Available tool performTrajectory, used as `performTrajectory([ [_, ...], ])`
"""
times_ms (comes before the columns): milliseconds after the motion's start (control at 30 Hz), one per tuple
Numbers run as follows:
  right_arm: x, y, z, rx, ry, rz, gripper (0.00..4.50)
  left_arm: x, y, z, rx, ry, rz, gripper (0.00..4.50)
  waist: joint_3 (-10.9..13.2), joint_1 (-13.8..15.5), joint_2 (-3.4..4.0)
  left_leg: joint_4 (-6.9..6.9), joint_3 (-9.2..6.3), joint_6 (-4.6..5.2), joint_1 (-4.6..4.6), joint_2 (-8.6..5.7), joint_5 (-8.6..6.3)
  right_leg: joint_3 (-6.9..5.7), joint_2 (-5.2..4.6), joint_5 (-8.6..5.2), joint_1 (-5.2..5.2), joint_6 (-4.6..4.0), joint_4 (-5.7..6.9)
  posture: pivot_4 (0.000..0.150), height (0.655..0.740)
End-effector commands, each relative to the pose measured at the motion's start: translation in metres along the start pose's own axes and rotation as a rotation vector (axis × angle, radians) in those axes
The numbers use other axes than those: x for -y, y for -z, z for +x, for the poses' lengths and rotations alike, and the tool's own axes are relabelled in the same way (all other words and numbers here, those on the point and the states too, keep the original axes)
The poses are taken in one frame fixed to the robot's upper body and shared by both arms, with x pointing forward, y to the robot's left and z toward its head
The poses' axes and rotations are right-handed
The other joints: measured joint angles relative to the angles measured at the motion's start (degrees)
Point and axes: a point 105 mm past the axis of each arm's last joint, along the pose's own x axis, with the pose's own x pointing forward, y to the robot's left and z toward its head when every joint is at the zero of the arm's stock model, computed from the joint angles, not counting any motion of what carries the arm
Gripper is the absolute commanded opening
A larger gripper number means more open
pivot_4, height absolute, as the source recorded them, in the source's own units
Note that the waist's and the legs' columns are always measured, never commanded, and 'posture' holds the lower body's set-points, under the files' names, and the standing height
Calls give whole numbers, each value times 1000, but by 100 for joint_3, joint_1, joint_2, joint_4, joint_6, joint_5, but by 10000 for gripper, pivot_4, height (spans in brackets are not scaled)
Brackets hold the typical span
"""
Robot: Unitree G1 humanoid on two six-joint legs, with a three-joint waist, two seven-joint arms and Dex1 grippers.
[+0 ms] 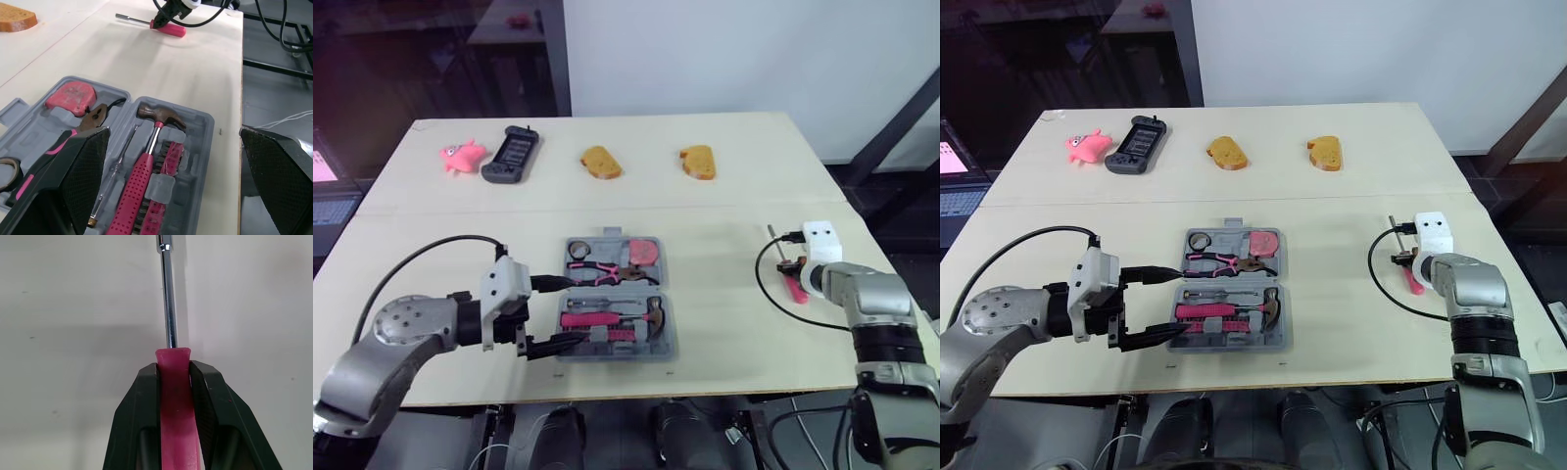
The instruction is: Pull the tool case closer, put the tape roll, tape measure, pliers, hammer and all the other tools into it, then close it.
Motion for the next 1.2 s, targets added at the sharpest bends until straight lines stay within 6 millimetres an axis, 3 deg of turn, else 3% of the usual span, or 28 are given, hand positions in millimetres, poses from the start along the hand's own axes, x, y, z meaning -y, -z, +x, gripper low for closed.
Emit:
performTrajectory([
  [33,-1,-23,-16,82,-18,-22,3812,0,-3,-1,-2,4,35,45000,1,1,1,0,0,0,0,0,0,0,0,0,0,0,0,1500,7400],
  [200,-34,-24,-65,40,-175,-87,3812,-3,4,-5,-26,8,25,45000,8,28,15,-2,-1,0,-5,-1,0,0,-1,-1,-6,1,0,1500,7400],
  [300,-80,2,-86,-11,-287,-97,3812,-6,8,-7,-36,8,19,45000,3,6,6,-7,-7,0,-4,1,0,-3,3,-1,-6,1,1,1500,7400],
  [567,-142,42,-95,22,-263,28,3812,-5,10,-7,-42,26,17,45000,2,2,2,0,-5,-1,-10,2,0,-1,2,-4,-10,-7,0,1500,7400],
  [867,-153,57,-82,-57,-149,132,3812,-4,10,-8,-45,36,20,45000,2,-1,3,-6,-4,-3,-9,3,1,-1,1,-8,-15,-14,0,1500,7400],
  [1133,-158,78,-68,-180,-159,179,3812,-3,9,-9,-52,34,20,45000,-4,-12,-7,-10,-5,-3,-9,3,1,-2,2,-6,-16,-10,0,1500,7400],
  [1200,-158,77,-66,-179,-161,205,14352,-3,9,-9,-53,34,20,45000,-10,-17,-18,-10,-5,-3,-6,5,1,-3,3,-7,-15,-14,0,1500,7400],
])
